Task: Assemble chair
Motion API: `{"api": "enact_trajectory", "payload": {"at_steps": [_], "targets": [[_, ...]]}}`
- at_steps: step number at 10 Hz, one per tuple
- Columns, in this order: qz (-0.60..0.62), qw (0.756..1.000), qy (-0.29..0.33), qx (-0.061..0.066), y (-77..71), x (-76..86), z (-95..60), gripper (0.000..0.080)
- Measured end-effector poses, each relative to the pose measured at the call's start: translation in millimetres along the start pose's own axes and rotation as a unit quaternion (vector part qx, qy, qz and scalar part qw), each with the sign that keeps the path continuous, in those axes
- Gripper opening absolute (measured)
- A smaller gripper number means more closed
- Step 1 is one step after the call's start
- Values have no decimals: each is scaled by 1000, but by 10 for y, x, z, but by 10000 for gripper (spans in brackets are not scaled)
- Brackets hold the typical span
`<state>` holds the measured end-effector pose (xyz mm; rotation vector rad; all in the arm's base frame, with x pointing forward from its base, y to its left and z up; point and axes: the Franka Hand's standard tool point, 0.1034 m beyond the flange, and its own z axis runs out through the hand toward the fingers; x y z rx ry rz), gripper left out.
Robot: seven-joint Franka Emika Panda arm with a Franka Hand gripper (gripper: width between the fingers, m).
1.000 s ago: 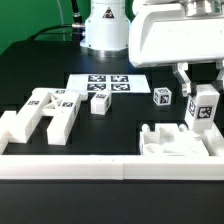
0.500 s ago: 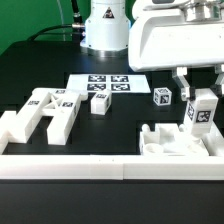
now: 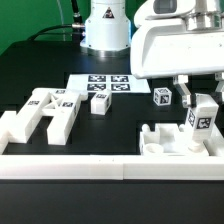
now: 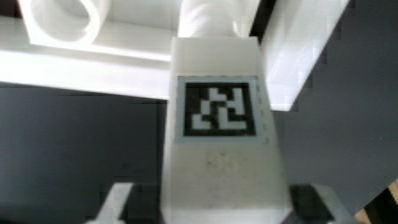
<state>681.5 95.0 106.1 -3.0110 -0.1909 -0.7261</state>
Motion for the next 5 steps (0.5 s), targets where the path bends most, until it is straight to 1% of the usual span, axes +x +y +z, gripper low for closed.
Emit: {"api": "enact_trajectory", "payload": {"at_steps": [5], "targets": [[-1, 1000, -3, 1, -17, -41, 51, 290]]}}
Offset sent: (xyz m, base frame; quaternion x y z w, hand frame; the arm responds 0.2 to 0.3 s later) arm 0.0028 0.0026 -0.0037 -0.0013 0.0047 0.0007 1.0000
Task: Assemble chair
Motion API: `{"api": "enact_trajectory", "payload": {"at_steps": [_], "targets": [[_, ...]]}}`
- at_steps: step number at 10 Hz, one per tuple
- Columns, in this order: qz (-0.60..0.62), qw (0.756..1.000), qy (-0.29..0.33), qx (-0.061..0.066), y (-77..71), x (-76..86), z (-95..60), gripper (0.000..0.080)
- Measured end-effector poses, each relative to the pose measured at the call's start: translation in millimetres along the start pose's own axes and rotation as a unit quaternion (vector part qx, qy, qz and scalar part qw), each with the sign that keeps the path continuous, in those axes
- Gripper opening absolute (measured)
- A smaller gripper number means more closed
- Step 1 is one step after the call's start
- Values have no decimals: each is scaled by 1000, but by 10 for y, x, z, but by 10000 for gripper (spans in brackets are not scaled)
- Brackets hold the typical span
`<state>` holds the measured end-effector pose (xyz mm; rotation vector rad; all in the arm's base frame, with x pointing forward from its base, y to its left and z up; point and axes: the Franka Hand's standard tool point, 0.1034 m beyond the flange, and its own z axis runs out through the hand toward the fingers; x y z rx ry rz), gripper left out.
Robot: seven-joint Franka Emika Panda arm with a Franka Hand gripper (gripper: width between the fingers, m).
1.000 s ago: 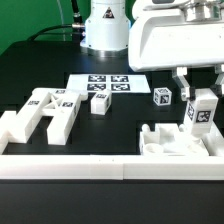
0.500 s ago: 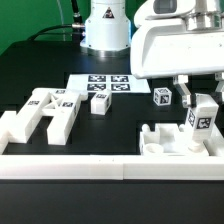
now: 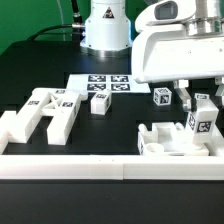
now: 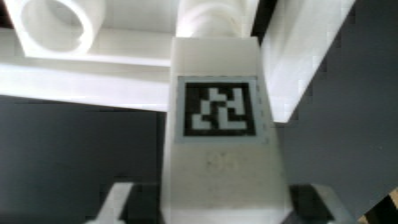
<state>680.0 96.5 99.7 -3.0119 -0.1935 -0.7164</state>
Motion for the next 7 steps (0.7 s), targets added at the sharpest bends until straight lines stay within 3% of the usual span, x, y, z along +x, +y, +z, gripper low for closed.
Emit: {"api": "enact_trajectory", "payload": {"at_steps": [7], "targets": [[-1, 999, 34, -2, -6, -30, 80, 290]]}}
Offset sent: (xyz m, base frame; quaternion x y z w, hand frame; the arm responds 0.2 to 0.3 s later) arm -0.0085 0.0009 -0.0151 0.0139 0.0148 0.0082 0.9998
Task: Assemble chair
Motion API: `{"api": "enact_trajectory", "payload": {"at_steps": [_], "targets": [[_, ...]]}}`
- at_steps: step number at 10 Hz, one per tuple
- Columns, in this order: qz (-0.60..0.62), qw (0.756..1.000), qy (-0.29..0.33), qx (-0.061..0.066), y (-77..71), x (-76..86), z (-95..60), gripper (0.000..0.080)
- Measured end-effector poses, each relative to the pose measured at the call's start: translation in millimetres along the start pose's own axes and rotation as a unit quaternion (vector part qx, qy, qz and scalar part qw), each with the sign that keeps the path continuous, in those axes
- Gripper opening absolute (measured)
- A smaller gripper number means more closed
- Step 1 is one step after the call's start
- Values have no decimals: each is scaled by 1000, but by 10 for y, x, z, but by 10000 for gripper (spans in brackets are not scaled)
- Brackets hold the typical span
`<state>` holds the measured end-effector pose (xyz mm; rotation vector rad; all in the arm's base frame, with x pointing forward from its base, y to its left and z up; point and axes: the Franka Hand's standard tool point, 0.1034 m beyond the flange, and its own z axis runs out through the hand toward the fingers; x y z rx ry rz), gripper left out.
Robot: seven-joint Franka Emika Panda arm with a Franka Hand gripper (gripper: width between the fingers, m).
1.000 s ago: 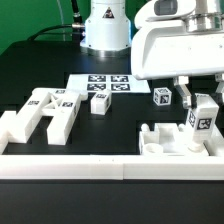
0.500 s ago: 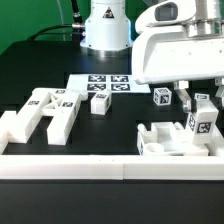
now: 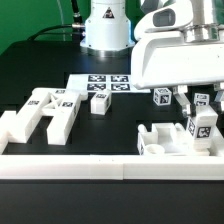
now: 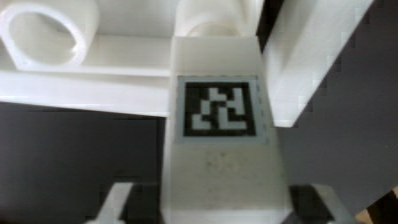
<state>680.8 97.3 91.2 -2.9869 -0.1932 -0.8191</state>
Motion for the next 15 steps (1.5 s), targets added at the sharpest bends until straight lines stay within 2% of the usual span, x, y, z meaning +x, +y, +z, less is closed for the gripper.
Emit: {"api": "enact_trajectory", "payload": {"at_steps": [2, 3, 4, 5, 6, 7, 12, 15], "targets": [[-1, 1000, 1, 0, -9, 2, 1, 290], [-1, 1000, 0, 0, -10, 0, 2, 364], [-1, 1000, 0, 0, -9, -1, 2, 364], [-1, 1000, 0, 0, -9, -1, 3, 546], [-1, 1000, 0, 0, -9, -1, 3, 546], [-2, 1000, 0, 0, 1, 3, -2, 628], [-10, 1000, 1, -2, 97, 176, -196, 649], [-11, 1000, -14, 0, 77, 170, -201, 649]]}}
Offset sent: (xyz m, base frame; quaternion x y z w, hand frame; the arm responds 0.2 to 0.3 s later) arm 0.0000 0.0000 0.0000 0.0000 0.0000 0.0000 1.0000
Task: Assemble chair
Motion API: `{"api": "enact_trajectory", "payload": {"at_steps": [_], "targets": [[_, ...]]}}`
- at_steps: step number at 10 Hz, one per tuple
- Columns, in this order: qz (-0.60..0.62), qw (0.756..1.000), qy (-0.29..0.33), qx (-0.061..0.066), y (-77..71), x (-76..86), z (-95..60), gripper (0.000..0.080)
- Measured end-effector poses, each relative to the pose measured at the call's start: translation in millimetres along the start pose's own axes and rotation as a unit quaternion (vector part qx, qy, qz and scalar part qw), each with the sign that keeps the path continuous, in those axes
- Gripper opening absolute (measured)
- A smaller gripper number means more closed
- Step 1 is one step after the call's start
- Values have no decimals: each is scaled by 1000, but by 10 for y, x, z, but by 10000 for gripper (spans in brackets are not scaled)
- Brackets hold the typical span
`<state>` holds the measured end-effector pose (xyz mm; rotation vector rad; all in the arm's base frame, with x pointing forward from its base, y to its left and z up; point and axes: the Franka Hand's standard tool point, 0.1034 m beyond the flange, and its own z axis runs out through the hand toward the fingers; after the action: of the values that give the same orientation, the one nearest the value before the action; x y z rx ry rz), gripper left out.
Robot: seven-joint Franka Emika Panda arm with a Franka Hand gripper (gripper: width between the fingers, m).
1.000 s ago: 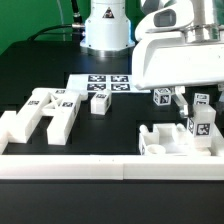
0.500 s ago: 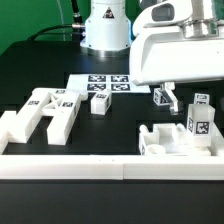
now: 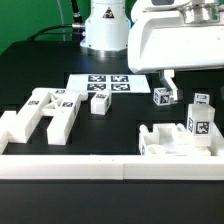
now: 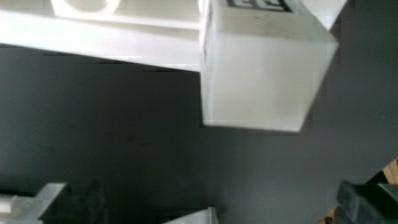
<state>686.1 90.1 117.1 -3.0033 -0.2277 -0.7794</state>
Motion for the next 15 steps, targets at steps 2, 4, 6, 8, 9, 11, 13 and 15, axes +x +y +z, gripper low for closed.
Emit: {"api": "enact_trajectory", "payload": {"at_steps": [2, 4, 6, 8, 9, 11, 13, 15], "targets": [[0, 1000, -19, 2, -3, -39, 18, 649], [2, 995, -100, 10, -4, -78, 24, 649], [2, 988, -156, 16, -28, -102, 26, 649], [2, 977, -213, 22, -60, -165, 48, 649], [1, 974, -224, 24, -59, -176, 77, 649], [0, 975, -220, 23, -62, -200, 137, 649], [-1, 975, -223, 23, -76, -243, 192, 649], [-3, 975, -221, 23, -72, -251, 214, 649]]}}
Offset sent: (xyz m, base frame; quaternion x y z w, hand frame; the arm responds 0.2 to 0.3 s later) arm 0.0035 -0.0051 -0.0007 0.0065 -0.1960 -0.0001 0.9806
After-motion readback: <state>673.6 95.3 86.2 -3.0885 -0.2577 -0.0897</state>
